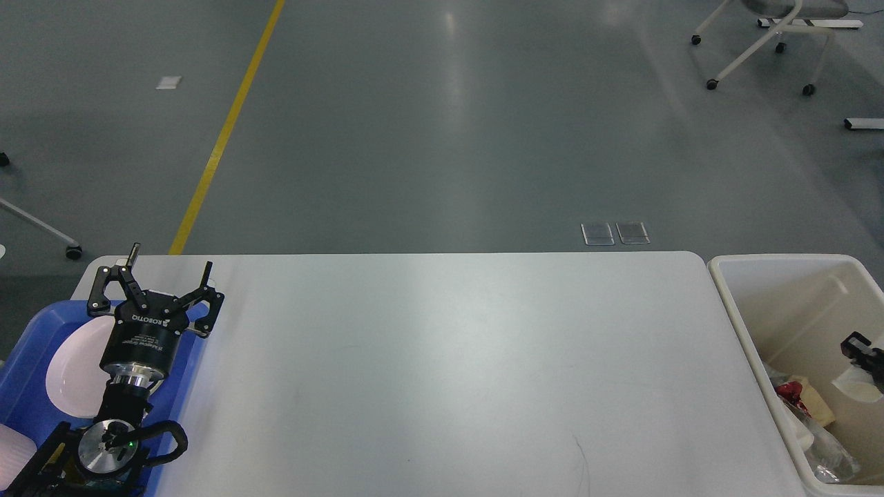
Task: Tidy desktop
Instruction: 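Lower the paper piece into the bin and release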
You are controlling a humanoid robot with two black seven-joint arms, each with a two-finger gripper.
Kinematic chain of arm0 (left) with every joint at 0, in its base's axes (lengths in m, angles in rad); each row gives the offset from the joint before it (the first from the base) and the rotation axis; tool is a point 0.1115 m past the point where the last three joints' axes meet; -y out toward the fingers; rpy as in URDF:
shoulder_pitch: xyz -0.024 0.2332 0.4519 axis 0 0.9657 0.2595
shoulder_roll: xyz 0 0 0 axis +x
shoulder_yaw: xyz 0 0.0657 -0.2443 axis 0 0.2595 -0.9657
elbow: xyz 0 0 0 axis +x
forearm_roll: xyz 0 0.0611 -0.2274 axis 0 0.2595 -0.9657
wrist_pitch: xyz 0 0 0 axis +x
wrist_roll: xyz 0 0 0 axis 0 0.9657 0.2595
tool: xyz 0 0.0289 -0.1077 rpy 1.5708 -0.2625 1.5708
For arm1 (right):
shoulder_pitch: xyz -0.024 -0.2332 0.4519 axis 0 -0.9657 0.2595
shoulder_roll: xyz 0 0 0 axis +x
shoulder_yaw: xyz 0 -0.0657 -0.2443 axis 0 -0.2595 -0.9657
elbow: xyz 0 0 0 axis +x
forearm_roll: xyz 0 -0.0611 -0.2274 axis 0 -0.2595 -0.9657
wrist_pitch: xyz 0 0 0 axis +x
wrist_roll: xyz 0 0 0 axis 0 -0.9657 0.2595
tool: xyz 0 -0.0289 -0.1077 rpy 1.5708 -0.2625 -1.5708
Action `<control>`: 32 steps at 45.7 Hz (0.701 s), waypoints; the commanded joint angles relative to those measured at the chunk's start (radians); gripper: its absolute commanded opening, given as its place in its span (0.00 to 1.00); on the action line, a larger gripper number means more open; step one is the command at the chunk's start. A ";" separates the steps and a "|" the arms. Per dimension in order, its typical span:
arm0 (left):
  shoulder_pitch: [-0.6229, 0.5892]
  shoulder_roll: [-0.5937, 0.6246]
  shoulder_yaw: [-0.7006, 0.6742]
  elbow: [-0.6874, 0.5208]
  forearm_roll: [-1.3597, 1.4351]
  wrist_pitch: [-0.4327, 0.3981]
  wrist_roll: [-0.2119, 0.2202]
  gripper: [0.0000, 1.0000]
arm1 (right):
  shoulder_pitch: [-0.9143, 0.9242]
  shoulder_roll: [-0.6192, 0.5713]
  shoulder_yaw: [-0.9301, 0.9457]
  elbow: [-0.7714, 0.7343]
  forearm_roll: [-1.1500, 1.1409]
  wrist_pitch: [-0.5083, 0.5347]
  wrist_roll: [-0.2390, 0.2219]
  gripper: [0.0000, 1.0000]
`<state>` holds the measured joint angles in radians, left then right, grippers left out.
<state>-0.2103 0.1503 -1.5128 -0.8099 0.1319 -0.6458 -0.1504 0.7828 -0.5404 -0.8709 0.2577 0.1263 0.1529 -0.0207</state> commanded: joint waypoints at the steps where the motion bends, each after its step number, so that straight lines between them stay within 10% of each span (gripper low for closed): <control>1: 0.000 0.000 0.000 0.000 0.000 0.000 0.000 0.96 | -0.132 0.103 0.024 -0.132 0.007 -0.105 -0.002 0.00; 27: 0.000 0.000 -0.001 0.000 0.000 0.000 0.000 0.96 | -0.218 0.172 0.038 -0.155 0.007 -0.227 -0.008 0.00; 32: 0.000 0.000 -0.001 0.000 0.000 0.000 0.000 0.96 | -0.218 0.171 0.038 -0.155 0.007 -0.274 -0.007 0.75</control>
<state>-0.2103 0.1503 -1.5136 -0.8099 0.1319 -0.6458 -0.1504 0.5648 -0.3679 -0.8325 0.1028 0.1330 -0.0774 -0.0291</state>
